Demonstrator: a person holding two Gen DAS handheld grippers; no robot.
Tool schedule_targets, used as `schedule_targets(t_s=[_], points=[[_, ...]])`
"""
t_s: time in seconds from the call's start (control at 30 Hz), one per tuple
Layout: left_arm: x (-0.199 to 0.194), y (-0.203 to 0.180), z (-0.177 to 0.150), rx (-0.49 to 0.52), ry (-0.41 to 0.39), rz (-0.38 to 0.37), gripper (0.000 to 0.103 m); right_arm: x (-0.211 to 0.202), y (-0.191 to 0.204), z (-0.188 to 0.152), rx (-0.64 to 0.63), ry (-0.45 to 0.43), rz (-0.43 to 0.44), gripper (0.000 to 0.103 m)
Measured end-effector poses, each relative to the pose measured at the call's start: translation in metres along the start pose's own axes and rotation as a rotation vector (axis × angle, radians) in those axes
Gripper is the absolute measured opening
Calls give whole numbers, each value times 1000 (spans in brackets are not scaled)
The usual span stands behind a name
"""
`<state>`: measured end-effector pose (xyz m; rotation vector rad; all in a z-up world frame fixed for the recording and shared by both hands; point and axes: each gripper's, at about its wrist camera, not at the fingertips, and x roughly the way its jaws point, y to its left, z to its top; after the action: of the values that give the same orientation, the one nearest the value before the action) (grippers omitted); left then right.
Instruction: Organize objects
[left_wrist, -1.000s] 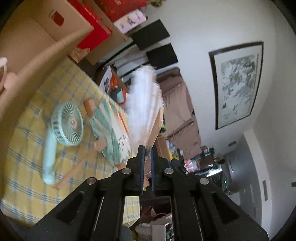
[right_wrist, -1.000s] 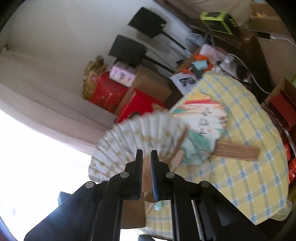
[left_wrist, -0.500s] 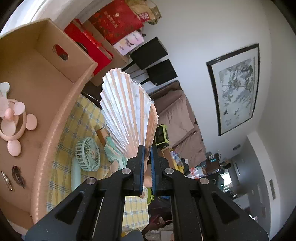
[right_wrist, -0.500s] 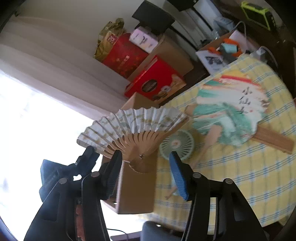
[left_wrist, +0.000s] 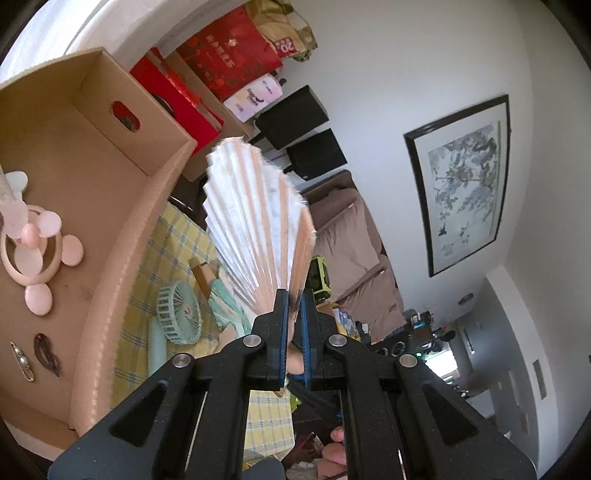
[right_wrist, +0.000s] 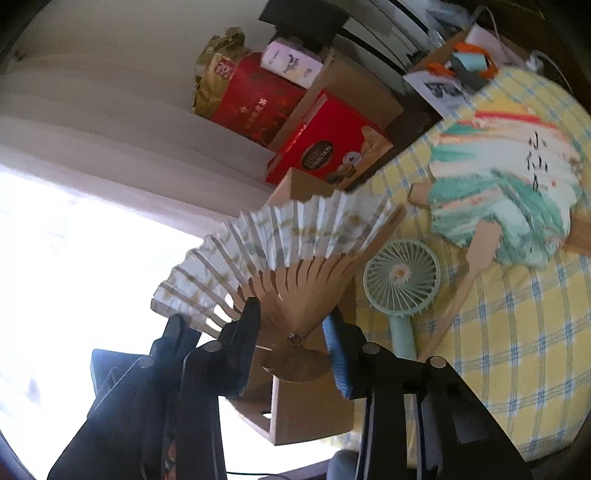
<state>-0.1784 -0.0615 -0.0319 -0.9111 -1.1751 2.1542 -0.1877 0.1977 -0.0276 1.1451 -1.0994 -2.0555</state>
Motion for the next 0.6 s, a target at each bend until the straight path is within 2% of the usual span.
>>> schedule_targets(t_s=[0.17,0.37,0.5,0.6], points=[[-13,9,13,-9,-6,-1,6,13,23,3,-89,8,-42,32],[-42,23,43,-35,-37,-36,6,42,63,10,-185,14,-43,32],[-69,39,66,-40,-77,-37,5,73,96,13,-280,23,-51,32],[-85,59,82,-59,-102,-11,5,104,112,14,-333,48,-58,32]])
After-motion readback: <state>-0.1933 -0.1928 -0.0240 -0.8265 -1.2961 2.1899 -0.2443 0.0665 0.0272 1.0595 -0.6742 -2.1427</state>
